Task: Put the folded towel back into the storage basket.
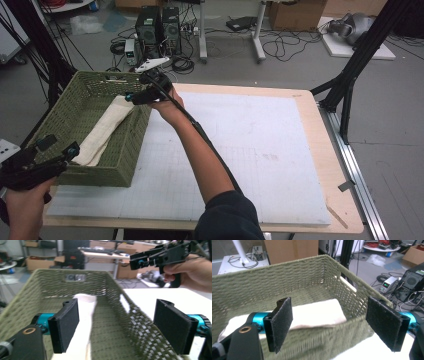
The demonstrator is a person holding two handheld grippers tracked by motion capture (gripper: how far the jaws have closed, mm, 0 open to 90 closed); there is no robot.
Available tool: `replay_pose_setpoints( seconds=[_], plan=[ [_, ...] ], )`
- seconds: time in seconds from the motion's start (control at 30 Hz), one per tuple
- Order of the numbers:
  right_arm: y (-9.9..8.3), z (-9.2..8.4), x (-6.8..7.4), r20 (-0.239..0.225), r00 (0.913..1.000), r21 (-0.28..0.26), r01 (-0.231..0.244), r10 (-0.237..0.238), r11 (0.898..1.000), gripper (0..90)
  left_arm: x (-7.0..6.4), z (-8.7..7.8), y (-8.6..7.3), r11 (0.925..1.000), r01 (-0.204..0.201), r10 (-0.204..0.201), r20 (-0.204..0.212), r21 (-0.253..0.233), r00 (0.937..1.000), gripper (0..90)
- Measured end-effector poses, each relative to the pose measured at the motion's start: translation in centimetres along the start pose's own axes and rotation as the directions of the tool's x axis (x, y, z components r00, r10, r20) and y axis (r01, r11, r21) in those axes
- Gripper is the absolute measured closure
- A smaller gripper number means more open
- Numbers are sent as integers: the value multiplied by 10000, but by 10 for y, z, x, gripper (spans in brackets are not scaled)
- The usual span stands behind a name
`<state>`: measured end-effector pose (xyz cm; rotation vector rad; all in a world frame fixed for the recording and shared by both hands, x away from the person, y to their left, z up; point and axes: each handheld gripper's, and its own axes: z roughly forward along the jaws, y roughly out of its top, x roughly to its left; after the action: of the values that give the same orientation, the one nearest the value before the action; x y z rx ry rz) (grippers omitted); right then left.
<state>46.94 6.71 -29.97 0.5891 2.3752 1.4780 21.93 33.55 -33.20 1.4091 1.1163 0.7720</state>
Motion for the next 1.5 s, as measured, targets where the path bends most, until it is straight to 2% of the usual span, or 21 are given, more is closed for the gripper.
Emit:
replay_pose_setpoints(
  seconds=[0.07,0.23,0.27,0.3,0.4,0.53,0.57,0.6,0.73,0.93,1.07,1.13,1.17,1.2,1.23,1.3,1.37,1.5],
  plan=[
    [-6,-14,-2,-160,9998,-143,-155,153,9998,203,-3,2,0,10000,-27,27,208,-18,9998,211],
    [-16,-31,-4,-154,9999,-179,-76,73,9998,192,-9,9,0,9996,-259,247,873,130,9959,211],
    [-22,-41,-4,-162,9998,-205,-70,66,9998,187,-10,11,0,9994,-323,307,977,144,9947,207],
    [-22,-41,-4,-162,9998,-205,-70,66,9998,187,-12,13,0,9991,-395,379,1065,131,9936,207],
    [-32,-56,-3,-116,9999,-201,-14,12,9998,183,-17,17,-1,9971,-760,744,1225,84,9897,206],
    [-49,-83,-3,136,9999,-231,97,-93,9997,178,-25,20,1,9967,-794,811,1553,-172,9845,209],
    [-60,-98,-4,287,9995,-231,109,-102,9997,176,-27,21,1,9971,-729,758,1718,-231,9822,211],
    [-60,-98,-4,287,9995,-231,109,-102,9997,176,-28,22,2,9971,-718,751,1868,-240,9795,211],
    [-81,-127,-5,642,9979,-15,58,-57,10000,169,-37,28,2,9980,-622,628,2313,-100,9709,211],
    [-107,-169,-4,1085,9941,-102,-31,42,9999,168,-49,34,4,9983,-542,576,2443,-204,9680,215],
    [-125,-195,-5,1503,9885,-121,-157,173,9998,167,-61,40,5,9982,-561,598,2685,-212,9614,207],
    [-141,-214,-6,1810,9830,-92,-287,299,9995,168,-69,45,5,9977,-653,680,2881,-190,9552,205],
    [-141,-214,-6,1810,9830,-92,-287,299,9995,168,-73,47,5,9974,-699,717,2971,-166,9522,205],
    [-151,-226,-6,1936,9799,-168,-449,473,9989,168,-78,51,5,9970,-761,770,3129,-150,9467,205],
    [-151,-226,-6,1936,9799,-168,-449,473,9989,168,-83,54,4,9968,-798,790,3270,-109,9417,205],
    [-164,-244,-7,2185,9736,-258,-624,665,9977,167,-92,60,3,9958,-915,872,3484,-39,9333,205],
    [-168,-249,-7,2227,9722,-265,-688,730,9973,167,-99,67,0,9948,-1014,911,3672,89,9257,205],
    [-183,-267,-7,2655,9604,-266,-799,841,9964,167,-112,79,-5,9933,-1114,900,4056,294,9096,205]
  ],
)
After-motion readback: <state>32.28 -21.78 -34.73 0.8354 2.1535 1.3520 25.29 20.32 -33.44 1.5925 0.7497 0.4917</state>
